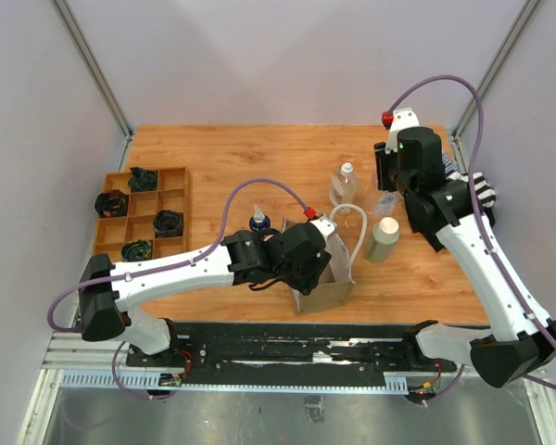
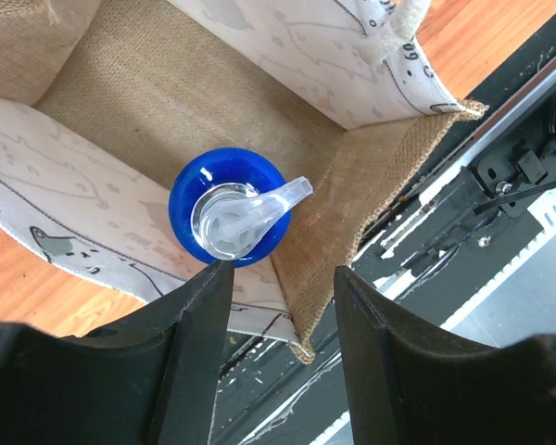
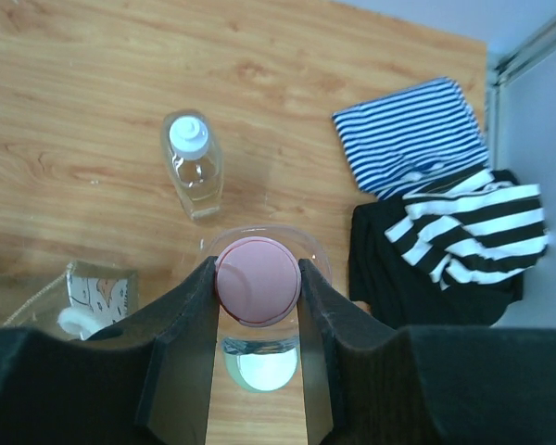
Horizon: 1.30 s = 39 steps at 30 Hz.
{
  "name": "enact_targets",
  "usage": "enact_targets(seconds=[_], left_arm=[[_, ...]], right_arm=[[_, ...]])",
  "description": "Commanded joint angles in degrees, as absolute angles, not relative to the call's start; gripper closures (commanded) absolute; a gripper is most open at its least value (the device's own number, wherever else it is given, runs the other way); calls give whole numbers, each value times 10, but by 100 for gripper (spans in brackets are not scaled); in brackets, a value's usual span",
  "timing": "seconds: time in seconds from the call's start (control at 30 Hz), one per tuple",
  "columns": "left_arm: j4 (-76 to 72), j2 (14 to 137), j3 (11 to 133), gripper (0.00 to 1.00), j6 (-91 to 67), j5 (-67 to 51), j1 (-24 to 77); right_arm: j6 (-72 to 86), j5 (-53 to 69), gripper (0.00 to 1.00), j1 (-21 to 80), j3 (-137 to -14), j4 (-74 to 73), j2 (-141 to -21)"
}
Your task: Take the personal care products out of the canvas bag
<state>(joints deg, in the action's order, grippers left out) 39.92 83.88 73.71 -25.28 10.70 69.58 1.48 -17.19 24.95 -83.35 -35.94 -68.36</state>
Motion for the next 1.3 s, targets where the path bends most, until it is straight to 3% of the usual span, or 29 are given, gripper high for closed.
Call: enact_targets(seconds=[0.0, 0.17, 0.47, 1.0, 1.27], left_arm=[[394, 848, 739, 47, -249, 133, 699], [389, 850, 739, 48, -249, 141, 699], [375, 838, 729, 47, -246, 180, 699], [280, 820, 675, 50, -186, 172, 699], [256, 809, 668, 51, -178, 174, 699]], right_arm=[[43, -106, 92, 209, -797, -240, -690], [63, -78, 91, 183, -747, -219, -720], [91, -41, 80, 170, -722, -238, -780], [91, -8, 40, 160, -719, -256, -805], [92, -2, 32, 158, -714, -257, -805]])
